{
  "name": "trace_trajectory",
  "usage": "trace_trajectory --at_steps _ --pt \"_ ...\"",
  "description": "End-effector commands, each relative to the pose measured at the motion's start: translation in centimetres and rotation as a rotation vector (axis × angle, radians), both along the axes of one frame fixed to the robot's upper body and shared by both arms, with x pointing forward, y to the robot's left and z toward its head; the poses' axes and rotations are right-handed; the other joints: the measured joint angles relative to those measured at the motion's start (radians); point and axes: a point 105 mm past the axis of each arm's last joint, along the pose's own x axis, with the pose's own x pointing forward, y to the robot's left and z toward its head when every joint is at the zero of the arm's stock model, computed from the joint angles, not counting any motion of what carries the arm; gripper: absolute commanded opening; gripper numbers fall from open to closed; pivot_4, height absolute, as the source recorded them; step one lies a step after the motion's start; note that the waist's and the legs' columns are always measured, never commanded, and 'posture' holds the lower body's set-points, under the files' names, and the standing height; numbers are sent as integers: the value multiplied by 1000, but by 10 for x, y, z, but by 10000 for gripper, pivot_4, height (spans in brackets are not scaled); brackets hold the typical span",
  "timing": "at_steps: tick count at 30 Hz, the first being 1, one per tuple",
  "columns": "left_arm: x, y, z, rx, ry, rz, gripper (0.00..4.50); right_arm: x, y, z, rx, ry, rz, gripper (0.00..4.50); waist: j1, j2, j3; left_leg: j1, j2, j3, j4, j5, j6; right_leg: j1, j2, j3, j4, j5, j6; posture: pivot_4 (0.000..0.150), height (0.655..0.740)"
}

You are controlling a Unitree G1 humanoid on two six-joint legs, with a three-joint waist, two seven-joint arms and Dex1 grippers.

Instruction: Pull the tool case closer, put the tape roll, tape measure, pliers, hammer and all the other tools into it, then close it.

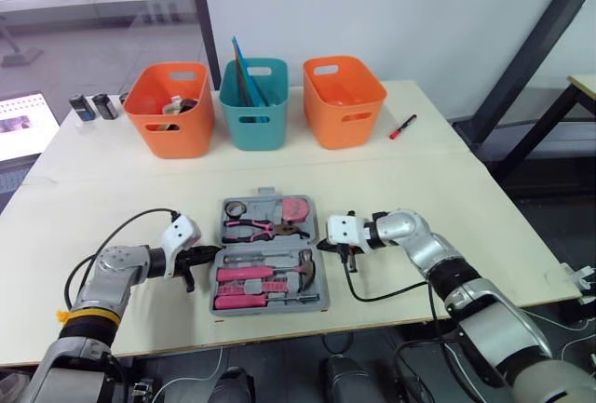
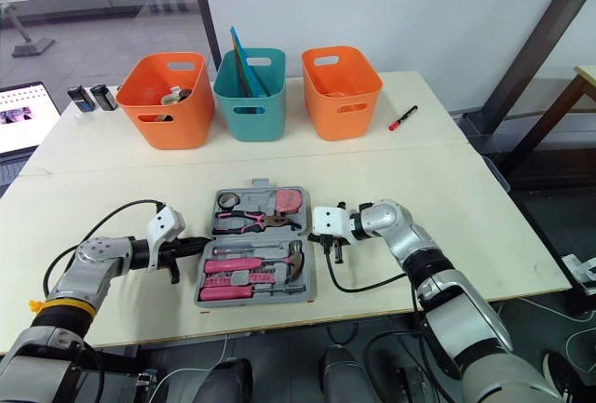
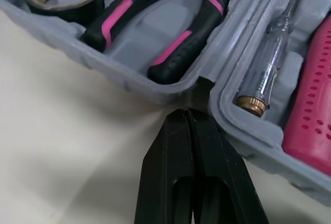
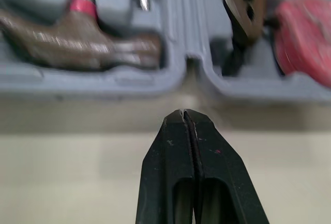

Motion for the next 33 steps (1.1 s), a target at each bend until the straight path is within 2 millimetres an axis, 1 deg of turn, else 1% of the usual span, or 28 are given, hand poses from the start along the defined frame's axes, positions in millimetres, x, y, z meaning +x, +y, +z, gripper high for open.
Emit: trace_trajectory --at_steps 1,3,6,9,13,17,22,24,29,33 --pt "4 -18 3 -18 -46 -48 355 -1 19 14 48 -44 57 0 3 0 0 0 0 0 0 0 0 0 0 0 0 0 0 1500 7400" --pt "4 -26 3 -14 -62 -77 355 -2 23 14 51 -45 67 0 4 0 0 0 0 0 0 0 0 1 0 0 0 0 0 1500 7400" --pt "-3 -30 -5 55 -59 -141 355 -2 25 13 45 -51 75 0 3 0 0 0 0 0 0 0 0 1 0 0 0 0 0 1500 7400" --pt "-7 -36 -2 13 -57 -160 355 -3 25 13 43 -52 81 0 1 0 0 1 0 0 0 0 0 1 0 0 0 0 0 1500 7400" --pt "-11 -36 -5 44 -56 -174 355 -7 27 10 30 -46 97 0 1 0 0 0 0 0 0 0 0 1 0 0 0 0 0 1500 7400" --pt "-22 -42 -7 29 -17 -210 355 -10 30 9 38 -24 95 0 0 0 0 1 0 0 0 0 0 1 0 0 0 0 0 1500 7400" --pt "-35 -51 -12 13 38 -247 355 -19 34 2 28 21 99 0 0 1 -1 2 0 0 0 0 0 3 0 0 0 -1 0 1500 7400" --pt "-35 -52 -13 19 37 -241 355 -22 36 2 30 33 104 0 0 1 -1 5 0 0 0 0 0 5 0 1 0 -3 -3 1500 7400" --pt "-34 -49 -11 26 39 -224 355 -35 34 -3 16 68 121 0 1 2 -1 6 0 0 -1 0 0 6 0 1 0 -3 -3 1500 7400" --pt "-43 -47 -11 28 48 -223 355 -42 35 -7 16 83 111 0 0 2 -2 8 0 0 -2 0 0 7 0 1 0 -4 -3 1500 7400"
